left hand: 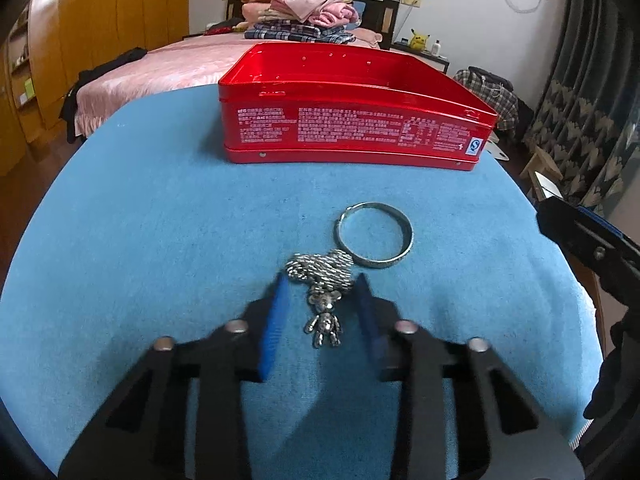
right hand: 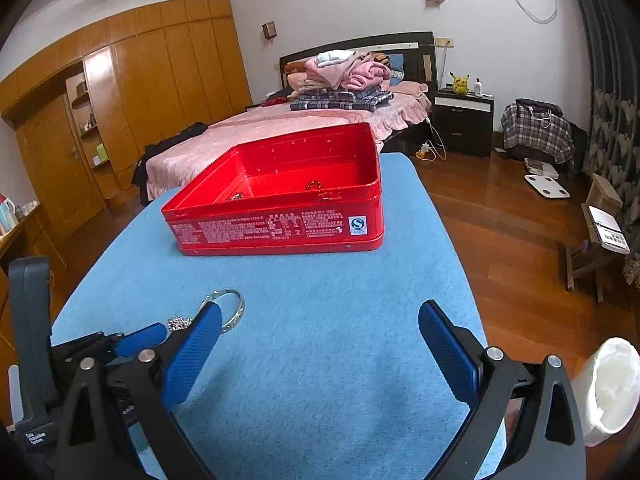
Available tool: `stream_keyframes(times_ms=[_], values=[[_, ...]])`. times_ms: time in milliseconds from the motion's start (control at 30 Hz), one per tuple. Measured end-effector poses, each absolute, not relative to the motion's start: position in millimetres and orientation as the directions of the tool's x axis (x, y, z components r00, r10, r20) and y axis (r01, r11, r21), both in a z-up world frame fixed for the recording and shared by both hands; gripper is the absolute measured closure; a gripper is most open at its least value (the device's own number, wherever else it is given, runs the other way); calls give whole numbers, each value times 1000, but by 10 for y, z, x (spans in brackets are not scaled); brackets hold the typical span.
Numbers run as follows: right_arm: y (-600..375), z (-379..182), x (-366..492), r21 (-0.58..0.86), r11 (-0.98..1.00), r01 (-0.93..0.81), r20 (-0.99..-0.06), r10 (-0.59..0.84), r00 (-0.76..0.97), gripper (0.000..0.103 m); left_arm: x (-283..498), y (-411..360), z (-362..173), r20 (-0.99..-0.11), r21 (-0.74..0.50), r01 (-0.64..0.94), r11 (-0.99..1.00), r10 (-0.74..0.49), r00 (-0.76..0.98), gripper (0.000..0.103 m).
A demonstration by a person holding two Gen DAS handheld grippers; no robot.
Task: Organize jewelry
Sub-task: 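Grasp the silver bear-charm chain with the left tool while the right tool approaches the silver bangle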
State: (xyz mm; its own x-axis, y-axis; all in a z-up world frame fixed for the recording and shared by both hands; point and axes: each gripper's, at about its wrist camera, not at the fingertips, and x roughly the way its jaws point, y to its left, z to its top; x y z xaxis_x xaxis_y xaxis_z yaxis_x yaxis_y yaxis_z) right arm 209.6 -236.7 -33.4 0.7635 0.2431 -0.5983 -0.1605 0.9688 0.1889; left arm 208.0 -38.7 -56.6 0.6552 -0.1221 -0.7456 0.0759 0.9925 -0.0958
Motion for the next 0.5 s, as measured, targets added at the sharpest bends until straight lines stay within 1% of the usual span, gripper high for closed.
stream_keyframes(times_ms=[67,200,300,500], values=[[-2352,-347,2103,193,967,-164,-601,249,759,6,2094,-358,-570,-743,-113,74,991,-134,656,90],[-2304,-398,2116,205,962,-181,-615,271,741,6,2103,-272,-570,-733,-167,65,984,-167,660,91],[-2216,-434,2133,212,954,-210,-625,298,721,6,2105,-176,-529,-724,-167,28,985,-142,675,95],[-1933,-465,2210,222,937,-271,-648,349,677,6,2122,65,-415,-706,-159,-24,987,-96,702,95]])
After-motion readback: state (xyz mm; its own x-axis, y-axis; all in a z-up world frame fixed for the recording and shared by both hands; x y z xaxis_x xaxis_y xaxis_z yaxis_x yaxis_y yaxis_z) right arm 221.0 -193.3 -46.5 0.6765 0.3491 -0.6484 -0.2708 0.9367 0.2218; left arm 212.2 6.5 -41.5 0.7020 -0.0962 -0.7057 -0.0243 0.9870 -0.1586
